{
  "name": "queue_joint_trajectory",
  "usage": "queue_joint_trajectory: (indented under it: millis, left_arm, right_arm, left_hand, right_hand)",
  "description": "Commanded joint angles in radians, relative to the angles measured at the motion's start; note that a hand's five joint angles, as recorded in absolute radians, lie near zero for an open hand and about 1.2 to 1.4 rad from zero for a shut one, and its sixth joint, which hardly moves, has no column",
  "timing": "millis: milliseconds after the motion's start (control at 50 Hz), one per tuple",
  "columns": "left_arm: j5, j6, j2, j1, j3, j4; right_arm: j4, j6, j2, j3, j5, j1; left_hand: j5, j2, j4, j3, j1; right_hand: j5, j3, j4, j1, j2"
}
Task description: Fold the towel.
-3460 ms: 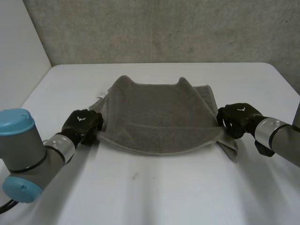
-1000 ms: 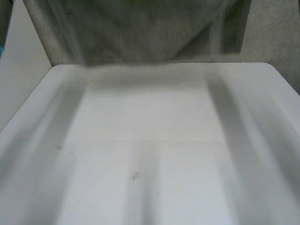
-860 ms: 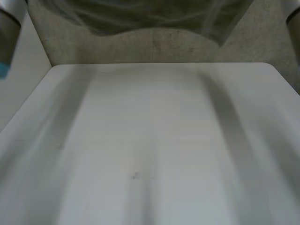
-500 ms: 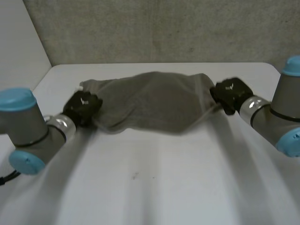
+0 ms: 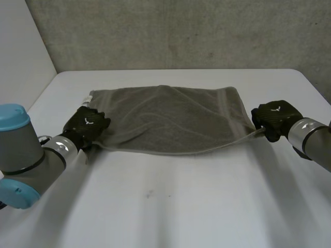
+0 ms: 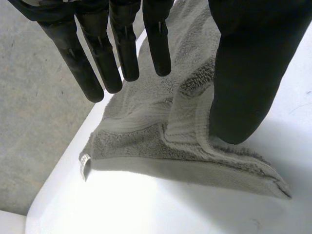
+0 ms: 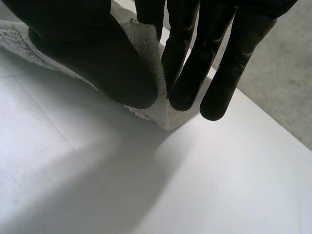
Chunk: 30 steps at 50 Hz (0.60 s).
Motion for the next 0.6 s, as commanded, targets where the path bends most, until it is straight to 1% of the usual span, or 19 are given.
queue_joint_trajectory:
  millis: [20,200,240,280,360,400,420,460,480,520,600]
  left_arm:
    - [-0.007,-0.114,-0.009,0.021,-0.010,0.040]
    - [-0.009,-0.148,-0.016,0.035,-0.008,0.051]
    - [-0.007,-0.168,-0.034,0.035,-0.007,0.051]
    - [-0.007,-0.183,-0.043,0.035,-0.004,0.049]
    - [-0.007,-0.226,-0.059,0.035,0.001,0.045]
    - [-0.007,-0.292,-0.063,0.034,0.002,0.038]
    - [-0.007,-0.292,-0.063,0.034,0.002,0.038]
    - [-0.007,-0.379,-0.062,0.034,0.007,0.037]
    - [-0.007,-0.380,-0.062,0.034,0.007,0.037]
    - [-0.009,-0.456,-0.063,0.034,0.012,0.038]
    - [-0.013,-0.493,-0.065,0.035,0.015,0.043]
  right_arm:
    - [-0.016,0.048,0.002,0.008,-0.008,-0.061]
    - [-0.024,0.051,0.002,0.011,-0.005,-0.081]
    - [-0.025,0.051,0.002,0.013,-0.007,-0.081]
    - [-0.025,0.051,0.002,0.016,-0.007,-0.081]
    - [-0.031,0.053,0.002,0.021,-0.005,-0.080]
    - [-0.031,0.051,0.002,0.021,-0.005,-0.081]
    - [-0.031,0.053,0.002,0.021,-0.005,-0.081]
    - [-0.033,0.053,0.002,0.021,-0.005,-0.083]
    - [-0.033,0.053,0.002,0.019,-0.005,-0.084]
    - [-0.033,0.051,0.004,0.019,-0.005,-0.084]
    - [-0.033,0.051,0.005,0.019,-0.007,-0.086]
  left_hand:
    - [0.050,0.049,0.048,0.046,0.046]
    - [0.100,0.099,0.098,0.096,0.096]
    - [0.231,0.230,0.230,0.228,0.227]
    - [0.270,0.268,0.268,0.266,0.266]
    - [0.270,0.269,0.269,0.267,0.266]
    - [0.252,0.251,0.251,0.249,0.249]
    - [0.252,0.251,0.251,0.249,0.249]
    - [0.214,0.213,0.213,0.211,0.211]
    - [0.214,0.213,0.213,0.211,0.210]
    - [0.214,0.213,0.213,0.211,0.210]
    - [0.232,0.231,0.230,0.228,0.228]
  right_hand:
    - [0.226,0.207,0.201,0.403,0.223]
    - [0.226,0.207,0.201,0.403,0.223]
    - [0.226,0.207,0.201,0.403,0.223]
    - [0.226,0.207,0.201,0.403,0.223]
    - [0.226,0.207,0.201,0.403,0.223]
    - [0.226,0.207,0.201,0.403,0.223]
    - [0.226,0.207,0.201,0.403,0.223]
    - [0.226,0.207,0.201,0.403,0.223]
    - [0.226,0.207,0.201,0.403,0.223]
    - [0.226,0.207,0.201,0.403,0.223]
    - [0.226,0.207,0.201,0.403,0.223]
